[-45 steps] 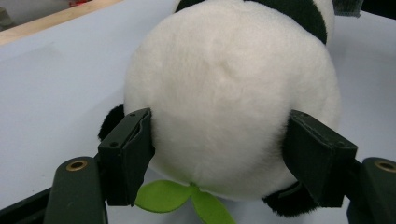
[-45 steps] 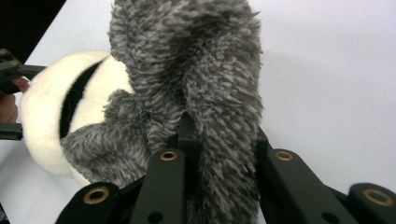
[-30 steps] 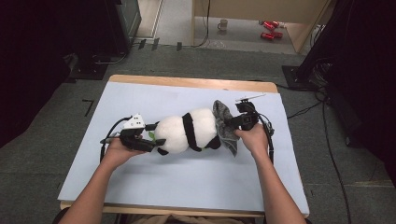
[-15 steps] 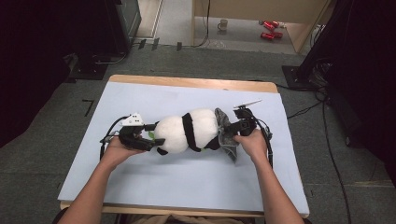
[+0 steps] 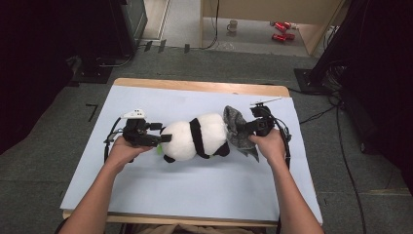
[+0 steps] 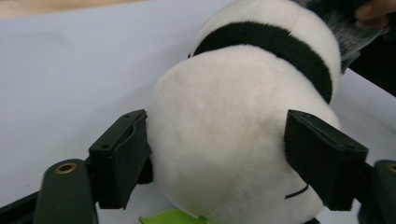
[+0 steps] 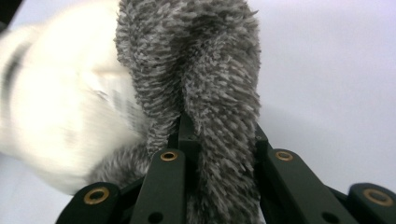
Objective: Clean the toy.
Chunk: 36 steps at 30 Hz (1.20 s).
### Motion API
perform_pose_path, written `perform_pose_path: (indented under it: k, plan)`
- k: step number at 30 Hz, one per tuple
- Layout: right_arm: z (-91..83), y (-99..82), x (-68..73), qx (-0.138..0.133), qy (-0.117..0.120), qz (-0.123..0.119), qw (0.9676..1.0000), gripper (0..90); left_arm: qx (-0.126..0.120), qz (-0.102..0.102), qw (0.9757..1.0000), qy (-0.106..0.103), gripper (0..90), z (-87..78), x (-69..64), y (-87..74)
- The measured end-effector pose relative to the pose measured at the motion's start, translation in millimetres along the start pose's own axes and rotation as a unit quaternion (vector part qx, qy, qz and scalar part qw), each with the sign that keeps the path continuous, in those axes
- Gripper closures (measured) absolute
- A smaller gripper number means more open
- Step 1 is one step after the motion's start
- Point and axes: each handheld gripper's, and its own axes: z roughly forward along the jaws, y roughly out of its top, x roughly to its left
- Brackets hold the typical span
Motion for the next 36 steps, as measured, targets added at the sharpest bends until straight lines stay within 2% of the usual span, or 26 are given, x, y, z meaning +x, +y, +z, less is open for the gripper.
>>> perform_pose_path:
  k: [2,4,6,7,10,13,15,20,25,29,33,34,36]
  plan:
    - [-8.6,4.7,6.1,-0.013,0.001,-0.009,0.9999,76.7,0.014,-0.014,0.9998,-0.002,17.8,3.8,2.5,-1.1]
    - [-16.2,9.3,12.6,-0.025,0.005,-0.017,0.9995,76.6,0.020,-0.015,0.9997,-0.005,17.7,6.1,3.7,-3.0]
    - [-22.9,13.9,20.7,-0.035,0.011,-0.027,0.9990,76.6,0.025,-0.009,0.9996,-0.011,17.8,8.0,2.8,-4.6]
    - [-25.1,15.6,24.4,-0.037,0.013,-0.029,0.9988,76.6,0.032,0.001,0.9994,-0.013,17.8,9.6,1.8,-5.9]
    - [-30.4,22.6,40.5,-0.043,0.022,-0.048,0.9977,76.5,0.044,0.006,0.9988,-0.021,17.8,12.2,0.1,-8.8]
    - [-31.1,27.5,55.1,-0.045,0.032,-0.063,0.9965,76.5,0.038,-0.002,0.9988,-0.030,18.9,12.0,0.8,-11.9]
    - [-30.8,30.6,63.4,-0.047,0.040,-0.072,0.9955,76.5,0.034,0.002,0.9989,-0.032,24.8,11.3,-0.4,-12.8]
    - [-30.6,38.1,83.9,-0.050,0.063,-0.087,0.9929,76.4,0.033,0.039,0.9985,-0.020,44.8,9.1,-9.1,-12.5]
    - [-27.9,44.7,102.6,-0.052,0.080,-0.102,0.9902,76.4,0.022,0.068,0.9973,-0.017,59.0,6.3,-15.6,-11.6]
    - [-23.8,46.6,116.0,-0.052,0.094,-0.110,0.9882,76.4,0.004,0.115,0.9934,0.008,64.8,5.7,-26.3,-8.4]
    - [-21.0,48.3,126.0,-0.050,0.102,-0.119,0.9864,76.4,-0.035,0.135,0.9900,0.016,67.0,2.2,-36.0,-2.2]
    - [-21.0,48.7,128.3,-0.051,0.104,-0.119,0.9861,76.4,-0.046,0.142,0.9886,0.023,67.3,1.0,-38.3,-0.9]
    - [-21.9,49.6,132.6,-0.051,0.108,-0.120,0.9856,76.4,-0.061,0.166,0.9830,0.049,68.0,-1.1,-43.4,0.6]
